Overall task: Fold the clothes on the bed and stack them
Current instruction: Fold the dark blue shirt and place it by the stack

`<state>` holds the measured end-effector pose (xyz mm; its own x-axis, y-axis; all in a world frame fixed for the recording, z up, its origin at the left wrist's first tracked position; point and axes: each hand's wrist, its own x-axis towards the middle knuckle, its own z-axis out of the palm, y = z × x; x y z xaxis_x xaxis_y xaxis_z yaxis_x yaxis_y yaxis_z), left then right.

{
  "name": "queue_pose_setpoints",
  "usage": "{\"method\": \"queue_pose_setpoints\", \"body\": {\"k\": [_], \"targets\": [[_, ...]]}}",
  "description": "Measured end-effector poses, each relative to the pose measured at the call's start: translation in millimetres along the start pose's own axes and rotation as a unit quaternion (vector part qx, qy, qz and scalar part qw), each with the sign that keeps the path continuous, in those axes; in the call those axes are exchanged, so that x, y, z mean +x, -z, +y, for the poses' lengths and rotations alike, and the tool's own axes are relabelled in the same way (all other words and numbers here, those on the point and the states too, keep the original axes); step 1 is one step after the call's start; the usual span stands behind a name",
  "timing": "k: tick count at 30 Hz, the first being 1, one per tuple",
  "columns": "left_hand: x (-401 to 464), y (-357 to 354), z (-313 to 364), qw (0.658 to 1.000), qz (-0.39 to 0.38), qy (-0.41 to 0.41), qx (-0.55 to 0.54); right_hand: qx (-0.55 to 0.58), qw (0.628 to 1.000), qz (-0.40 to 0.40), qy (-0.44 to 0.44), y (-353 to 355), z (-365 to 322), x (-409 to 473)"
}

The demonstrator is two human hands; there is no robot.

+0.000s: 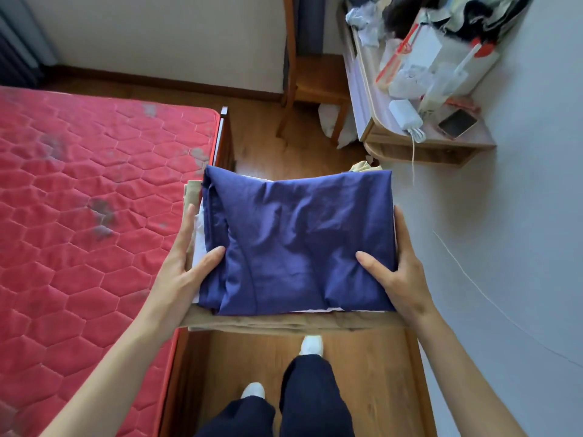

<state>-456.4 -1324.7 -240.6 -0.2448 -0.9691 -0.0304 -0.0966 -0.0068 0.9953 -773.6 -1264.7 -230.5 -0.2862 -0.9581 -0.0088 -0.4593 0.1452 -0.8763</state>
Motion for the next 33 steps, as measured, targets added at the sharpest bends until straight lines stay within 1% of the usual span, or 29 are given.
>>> {"method": "queue_pose_setpoints", "body": {"k": [7, 9, 13, 16, 21, 25, 33], "targets": [[127.8, -31.1, 3.0, 0.996, 0.086, 0.004, 0.007, -0.02, 0.996, -0.071, 0.054, 7.8, 10.2, 181.6], [164.0, -39.0, 9.0, 0.994, 0.111, 0.02, 0.001, -0.021, 0.994, -0.091, 0.056, 11.2, 10.5, 230.7], [231.2, -45.7, 17.8, 0.99, 0.143, 0.014, 0.003, -0.027, 0.99, -0.118, 0.066, 8.8, 2.5, 320.8], [276.2, -40.6, 17.2, 0.985, 0.168, 0.014, 0.028, -0.03, 0.985, -0.156, 0.074, -3.1, -9.9, 383.0], [362.0, -14.3, 4.8, 0.977, 0.211, 0.019, 0.04, -0.053, 0.976, -0.19, 0.092, -41.2, -24.8, 489.1], [443.2, 18.3, -3.9, 0.977, 0.208, 0.009, 0.031, -0.053, 0.974, -0.197, 0.102, -80.2, -41.3, 572.8], [589.0, 97.1, 4.9, 0.967, 0.248, 0.053, 0.035, -0.067, 0.968, -0.212, 0.116, -150.0, -97.5, 730.1]]}}
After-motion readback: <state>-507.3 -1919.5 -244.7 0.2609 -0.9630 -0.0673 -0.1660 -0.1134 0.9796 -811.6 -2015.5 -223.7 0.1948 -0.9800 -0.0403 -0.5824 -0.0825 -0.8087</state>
